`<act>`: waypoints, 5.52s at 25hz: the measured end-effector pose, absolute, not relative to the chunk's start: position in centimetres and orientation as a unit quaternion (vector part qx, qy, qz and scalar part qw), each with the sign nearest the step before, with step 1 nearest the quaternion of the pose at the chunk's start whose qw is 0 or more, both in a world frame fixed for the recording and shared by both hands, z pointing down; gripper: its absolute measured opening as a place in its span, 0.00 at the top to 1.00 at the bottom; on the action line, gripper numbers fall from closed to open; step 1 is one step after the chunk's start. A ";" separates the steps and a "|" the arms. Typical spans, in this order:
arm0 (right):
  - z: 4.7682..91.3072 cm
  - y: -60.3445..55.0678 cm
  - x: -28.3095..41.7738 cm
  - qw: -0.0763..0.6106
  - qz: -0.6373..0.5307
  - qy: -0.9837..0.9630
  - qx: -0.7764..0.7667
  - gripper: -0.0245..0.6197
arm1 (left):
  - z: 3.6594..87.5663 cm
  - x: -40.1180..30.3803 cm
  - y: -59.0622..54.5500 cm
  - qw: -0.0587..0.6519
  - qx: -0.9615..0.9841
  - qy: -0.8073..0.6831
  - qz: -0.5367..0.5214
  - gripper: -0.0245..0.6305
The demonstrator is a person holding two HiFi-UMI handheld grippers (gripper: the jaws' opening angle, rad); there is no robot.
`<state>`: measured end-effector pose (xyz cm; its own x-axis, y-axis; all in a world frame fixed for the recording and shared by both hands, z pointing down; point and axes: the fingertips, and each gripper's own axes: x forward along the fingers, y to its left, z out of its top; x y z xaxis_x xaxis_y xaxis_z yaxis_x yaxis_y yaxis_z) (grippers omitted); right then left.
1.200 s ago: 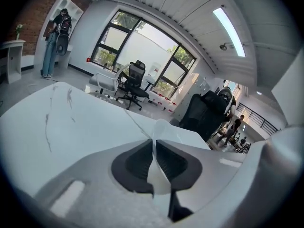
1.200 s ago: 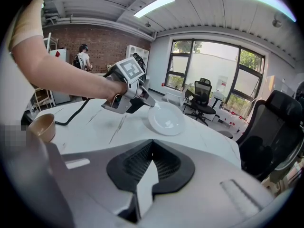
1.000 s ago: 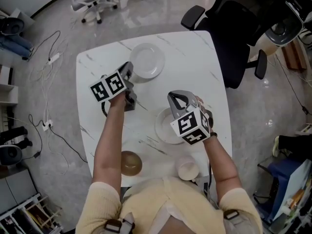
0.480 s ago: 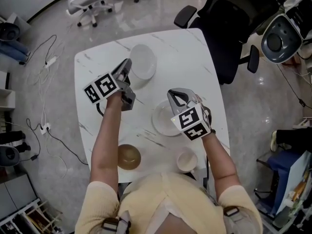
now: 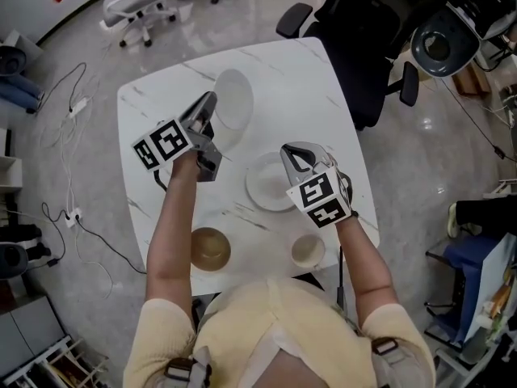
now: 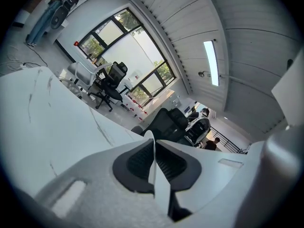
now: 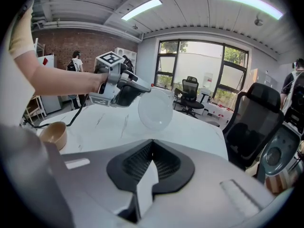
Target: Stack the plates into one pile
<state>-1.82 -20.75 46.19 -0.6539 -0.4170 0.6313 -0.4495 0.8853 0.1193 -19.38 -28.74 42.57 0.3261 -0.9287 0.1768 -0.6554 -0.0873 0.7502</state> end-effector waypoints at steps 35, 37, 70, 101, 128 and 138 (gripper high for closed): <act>46.0 -16.1 8.5 0.356 0.066 -0.858 0.365 0.96 | 40.3 -5.2 -17.4 0.455 0.820 -0.340 -0.077 0.95; 46.0 -15.8 8.7 0.359 0.070 -0.854 0.370 0.96 | 40.5 -4.9 -17.0 0.462 0.819 -0.331 -0.076 0.95; 47.4 -15.3 10.3 0.377 0.080 -0.842 0.378 0.96 | 51.8 -7.1 -17.0 0.443 0.792 -0.400 0.127 0.92; 47.2 -14.7 10.3 0.375 0.083 -0.843 0.376 0.96 | 50.5 -7.8 -17.5 0.197 0.813 -0.454 0.308 0.95; 44.6 -13.6 8.9 0.349 0.065 -0.855 0.377 0.96 | 43.6 -14.4 -10.0 0.117 0.762 -0.547 0.328 0.95; 43.8 -12.9 8.7 0.347 0.057 -0.857 0.376 0.96 | 43.6 -15.2 -7.9 0.131 0.755 -0.551 0.331 0.95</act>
<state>8.68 -12.91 43.84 -0.4758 -0.6054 0.6380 -0.6843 0.7105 0.1638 -15.18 -7.86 43.56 0.1731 -0.7453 0.6439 -0.9185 -0.3582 -0.1676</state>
